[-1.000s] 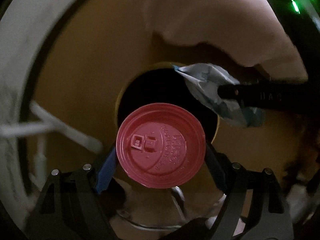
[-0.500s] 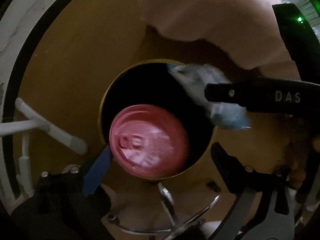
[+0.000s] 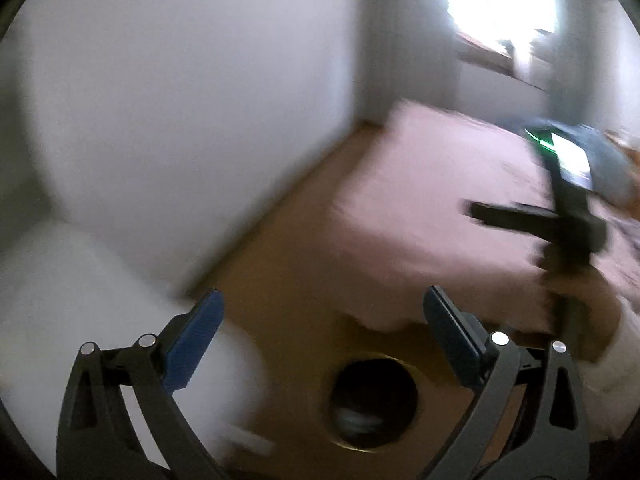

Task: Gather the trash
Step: 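Swing both open tools back toward the desk, then grasp the yellow snack bag with the left tool while the right tool grasps the yellow tube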

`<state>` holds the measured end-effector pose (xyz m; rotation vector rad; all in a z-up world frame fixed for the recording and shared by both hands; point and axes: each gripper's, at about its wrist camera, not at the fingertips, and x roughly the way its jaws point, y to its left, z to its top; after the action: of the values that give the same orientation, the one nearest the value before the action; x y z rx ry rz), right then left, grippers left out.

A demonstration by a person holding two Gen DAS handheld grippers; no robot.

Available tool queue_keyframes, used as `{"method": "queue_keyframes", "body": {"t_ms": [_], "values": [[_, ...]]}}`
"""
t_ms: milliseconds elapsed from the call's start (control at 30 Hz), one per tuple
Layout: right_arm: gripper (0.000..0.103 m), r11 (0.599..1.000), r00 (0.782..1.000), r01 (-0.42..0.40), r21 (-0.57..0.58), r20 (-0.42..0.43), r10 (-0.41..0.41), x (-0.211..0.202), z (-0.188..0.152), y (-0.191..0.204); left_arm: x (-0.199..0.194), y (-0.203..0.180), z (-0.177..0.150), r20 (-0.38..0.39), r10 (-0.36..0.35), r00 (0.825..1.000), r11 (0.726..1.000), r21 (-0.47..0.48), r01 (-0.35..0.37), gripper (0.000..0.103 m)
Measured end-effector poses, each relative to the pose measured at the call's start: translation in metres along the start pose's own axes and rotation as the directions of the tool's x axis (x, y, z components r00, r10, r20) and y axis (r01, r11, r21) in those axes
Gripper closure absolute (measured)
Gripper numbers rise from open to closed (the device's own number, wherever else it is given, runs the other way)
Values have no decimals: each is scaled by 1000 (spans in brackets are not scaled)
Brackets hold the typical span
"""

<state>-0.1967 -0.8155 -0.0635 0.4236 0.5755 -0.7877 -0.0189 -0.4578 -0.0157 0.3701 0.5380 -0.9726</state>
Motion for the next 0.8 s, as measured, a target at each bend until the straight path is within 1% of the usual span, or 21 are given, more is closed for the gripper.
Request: {"method": "queue_keyframes", "body": {"t_ms": [33, 67, 100, 133, 167, 233, 267, 300, 333, 367, 400, 433, 467, 500, 533, 567, 633, 667, 733, 767, 800], "values": [[7, 998, 998, -45, -41, 47, 47, -16, -1, 22, -19, 22, 2, 27, 98, 995, 995, -20, -98, 7], [7, 994, 994, -72, -76, 72, 77, -27, -5, 41, -37, 45, 0, 43, 193, 980, 980, -53, -191, 7], [7, 984, 988, -113, -140, 91, 127, -39, -8, 66, -52, 68, -4, 43, 268, 963, 960, -93, -263, 7], [7, 971, 982, -148, -189, 90, 167, -45, -12, 86, -68, 92, -12, 33, 338, 941, 933, -145, -330, 7], [7, 944, 970, -206, -257, 76, 232, -54, -17, 115, -82, 117, -23, 16, 394, 919, 901, -204, -383, 7], [7, 895, 947, -284, -345, 46, 318, -65, -22, 154, -114, 164, -49, -25, 475, 880, 836, -301, -459, 7], [7, 855, 930, -327, -402, 24, 367, -71, -28, 184, -128, 187, -62, -57, 516, 855, 798, -332, -503, 6], [7, 831, 918, -352, -431, 12, 396, -74, -31, 205, -137, 209, -75, -89, 557, 825, 760, -345, -551, 6], [7, 807, 905, -379, -453, -1, 425, -79, -34, 225, -146, 229, -89, -129, 610, 782, 709, -353, -611, 6], [7, 773, 883, -425, -470, -27, 469, -83, -38, 253, -158, 247, -103, -177, 654, 736, 651, -364, -666, 6], [7, 752, 866, -458, -473, -47, 498, -82, -41, 271, -169, 266, -116, -223, 673, 705, 604, -384, -698, 6], [7, 730, 848, -492, -474, -71, 526, -83, -43, 290, -184, 278, -131, -257, 670, 697, 579, -406, -707, 6], [7, 707, 830, -523, -477, -97, 549, -88, -48, 309, -190, 295, -142, -294, 657, 694, 557, -430, -710, 7], [7, 674, 811, -553, -490, -131, 570, -95, -55, 332, -193, 308, -150, -333, 645, 688, 536, -444, -718, 7], [7, 650, 801, -566, -507, -152, 579, -99, -61, 348, -193, 318, -158, -356, 635, 685, 528, -447, -722, 7], [7, 628, 797, -568, -532, -164, 581, -104, -68, 363, -197, 325, -166, -360, 626, 691, 534, -448, -717, 7], [7, 595, 800, -552, -584, -169, 576, -112, -81, 391, -187, 338, -156, -350, 601, 719, 568, -447, -691, 7], [7, 577, 797, -552, -602, -177, 578, -118, -87, 401, -175, 337, -149, -352, 595, 723, 573, -444, -688, 7], [7, 552, 784, -569, -610, -201, 587, -118, -104, 423, -155, 346, -137, -368, 588, 720, 577, -433, -693, 6], [7, 546, 781, -575, -609, -209, 588, -119, -106, 428, -142, 345, -130, -376, 594, 711, 583, -408, -703, 7], [7, 540, 776, -584, -607, -222, 590, -120, -109, 433, -127, 349, -131, -394, 603, 694, 585, -373, -720, 7]]}}
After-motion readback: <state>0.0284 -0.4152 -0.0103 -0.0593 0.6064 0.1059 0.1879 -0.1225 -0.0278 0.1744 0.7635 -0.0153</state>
